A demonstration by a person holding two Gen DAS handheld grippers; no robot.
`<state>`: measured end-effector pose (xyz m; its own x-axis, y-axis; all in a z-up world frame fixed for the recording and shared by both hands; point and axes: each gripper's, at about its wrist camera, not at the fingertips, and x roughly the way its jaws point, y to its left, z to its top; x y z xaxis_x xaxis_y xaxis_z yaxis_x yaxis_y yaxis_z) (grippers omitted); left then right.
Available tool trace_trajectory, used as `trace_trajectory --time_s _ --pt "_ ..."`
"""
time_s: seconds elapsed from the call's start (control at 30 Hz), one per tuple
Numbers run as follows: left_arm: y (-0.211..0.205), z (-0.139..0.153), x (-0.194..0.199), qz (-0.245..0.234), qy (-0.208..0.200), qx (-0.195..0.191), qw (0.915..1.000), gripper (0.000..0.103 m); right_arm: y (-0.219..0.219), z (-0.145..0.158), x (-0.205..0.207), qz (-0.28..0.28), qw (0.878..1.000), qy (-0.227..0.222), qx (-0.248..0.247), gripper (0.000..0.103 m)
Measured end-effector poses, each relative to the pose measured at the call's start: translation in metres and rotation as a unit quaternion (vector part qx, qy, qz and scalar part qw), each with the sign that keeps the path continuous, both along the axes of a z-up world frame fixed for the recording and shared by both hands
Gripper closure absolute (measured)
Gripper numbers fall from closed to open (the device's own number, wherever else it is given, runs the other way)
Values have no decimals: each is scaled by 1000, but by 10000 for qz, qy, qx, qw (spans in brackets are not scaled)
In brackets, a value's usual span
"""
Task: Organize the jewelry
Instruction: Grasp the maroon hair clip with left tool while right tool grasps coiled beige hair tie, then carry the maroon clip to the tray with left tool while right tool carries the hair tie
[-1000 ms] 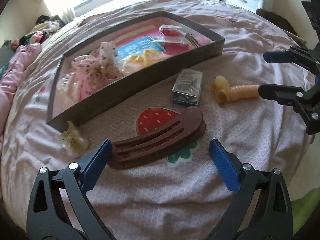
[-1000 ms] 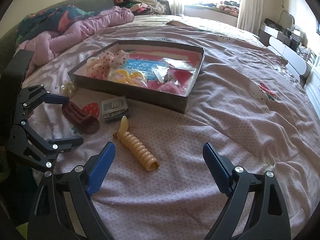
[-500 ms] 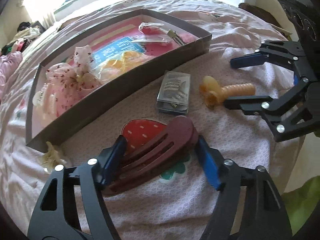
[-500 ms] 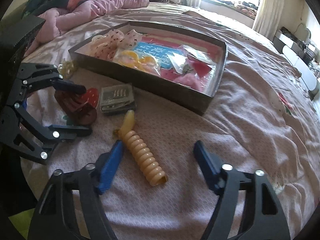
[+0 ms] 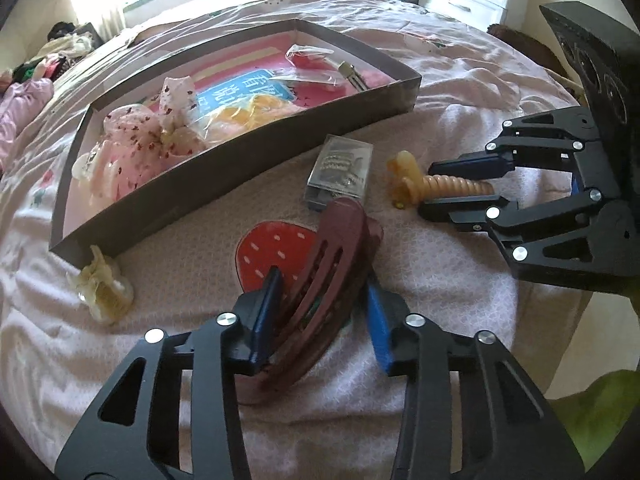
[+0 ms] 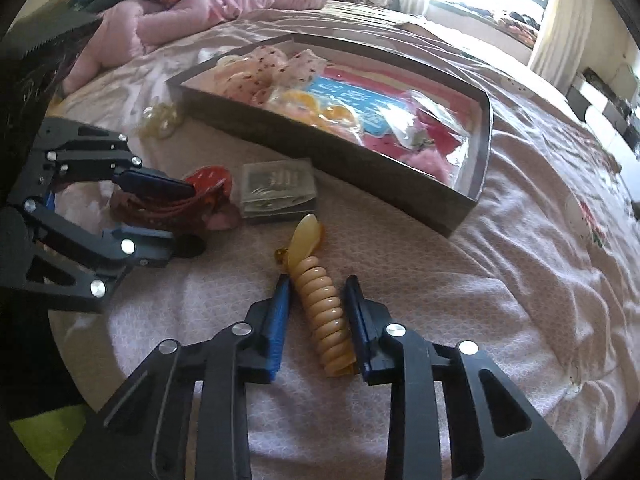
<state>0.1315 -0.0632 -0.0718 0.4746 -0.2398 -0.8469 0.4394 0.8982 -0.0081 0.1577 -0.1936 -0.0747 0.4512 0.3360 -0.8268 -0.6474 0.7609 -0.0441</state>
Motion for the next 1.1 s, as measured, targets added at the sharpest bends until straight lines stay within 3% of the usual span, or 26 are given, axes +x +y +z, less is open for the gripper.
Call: trace_trajectory --time_s 0.03,0.27,0.73,1.1 --pt "1 0 -1 40 25 -34 10000 75 0 0 -1 16 10000 15 3 85" --pt "16 7 -7 317 115 -332 9989 97 -1 8 -14 102 9997 122 201 85" --pt "32 29 -18 561 -25 -753 9956 97 6 39 -26 162 9981 -55 598 85" --pt "56 60 -21 845 -365 -994 9908 97 14 60 -22 127 9957 -214 897 85"
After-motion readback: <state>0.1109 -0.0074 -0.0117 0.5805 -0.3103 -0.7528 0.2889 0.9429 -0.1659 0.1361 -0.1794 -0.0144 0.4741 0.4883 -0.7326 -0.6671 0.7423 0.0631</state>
